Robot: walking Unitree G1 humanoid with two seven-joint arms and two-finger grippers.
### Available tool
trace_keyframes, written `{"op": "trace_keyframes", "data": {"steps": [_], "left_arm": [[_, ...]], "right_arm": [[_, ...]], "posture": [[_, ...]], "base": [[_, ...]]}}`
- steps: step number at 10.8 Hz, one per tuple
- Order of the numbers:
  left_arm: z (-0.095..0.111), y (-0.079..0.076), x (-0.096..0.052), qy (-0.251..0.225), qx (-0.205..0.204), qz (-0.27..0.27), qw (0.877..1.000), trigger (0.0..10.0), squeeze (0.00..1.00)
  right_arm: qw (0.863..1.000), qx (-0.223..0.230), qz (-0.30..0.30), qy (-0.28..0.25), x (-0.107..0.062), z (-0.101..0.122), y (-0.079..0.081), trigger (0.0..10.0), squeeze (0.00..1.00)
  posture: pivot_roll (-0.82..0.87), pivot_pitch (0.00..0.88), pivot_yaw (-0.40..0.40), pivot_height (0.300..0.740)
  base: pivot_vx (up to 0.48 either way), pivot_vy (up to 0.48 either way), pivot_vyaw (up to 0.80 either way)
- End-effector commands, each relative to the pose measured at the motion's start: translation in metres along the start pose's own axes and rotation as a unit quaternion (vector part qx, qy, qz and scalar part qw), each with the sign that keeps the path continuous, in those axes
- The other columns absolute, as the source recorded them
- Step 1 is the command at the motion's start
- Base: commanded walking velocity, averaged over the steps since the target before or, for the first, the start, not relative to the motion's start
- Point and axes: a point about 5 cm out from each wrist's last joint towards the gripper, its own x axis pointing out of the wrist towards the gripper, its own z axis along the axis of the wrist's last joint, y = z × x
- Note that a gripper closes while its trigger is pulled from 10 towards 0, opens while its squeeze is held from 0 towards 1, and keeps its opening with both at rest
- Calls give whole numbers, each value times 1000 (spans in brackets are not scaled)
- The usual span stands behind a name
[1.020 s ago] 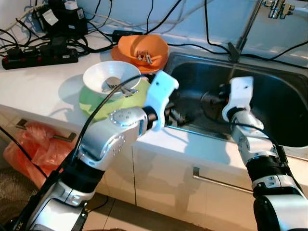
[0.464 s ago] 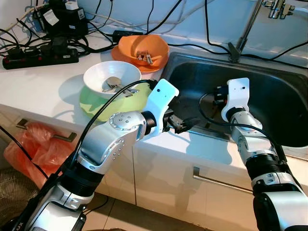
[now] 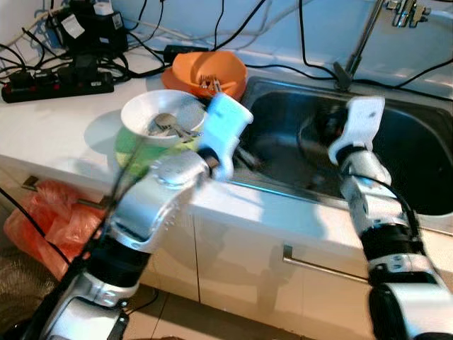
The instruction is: Kitchen organization
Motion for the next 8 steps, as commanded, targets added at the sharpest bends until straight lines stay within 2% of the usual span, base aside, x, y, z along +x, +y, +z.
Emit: {"op": "trace_keyframes", "data": {"steps": [1,3,4,5,6,7,8], "left_arm": [[-4,9,-4,-5,16,35,999,10000,0],[-5,22,-15,-27,59,80,995,10000,0],[-5,26,-20,-42,64,99,992,10000,0],[-6,30,-26,-50,96,116,987,10000,0],[-5,34,-38,-63,135,130,980,10000,0],[-5,36,-47,-71,165,136,974,10000,0],[-7,37,-51,-75,166,139,973,10000,0]], "right_arm": [[999,47,13,0,-1,5,3,10000,1000],[995,80,60,-3,-8,9,19,10000,1000],[993,93,75,-2,-11,9,24,10000,1000],[991,105,88,1,-17,7,28,10000,1000],[990,102,94,4,-22,5,31,10000,929],[989,109,98,4,-24,6,33,10000,12],[988,112,102,3,-26,7,34,10000,12]], "posture": [[122,38,-28,740],[126,34,-33,740],[129,33,-35,740],[129,33,-36,740],[131,34,-36,740],[131,34,-36,740],[137,36,-38,740]], "base": [[0,0,0],[0,0,0],[0,0,0],[0,0,0],[0,0,0],[0,0,0],[0,0,0]]}}
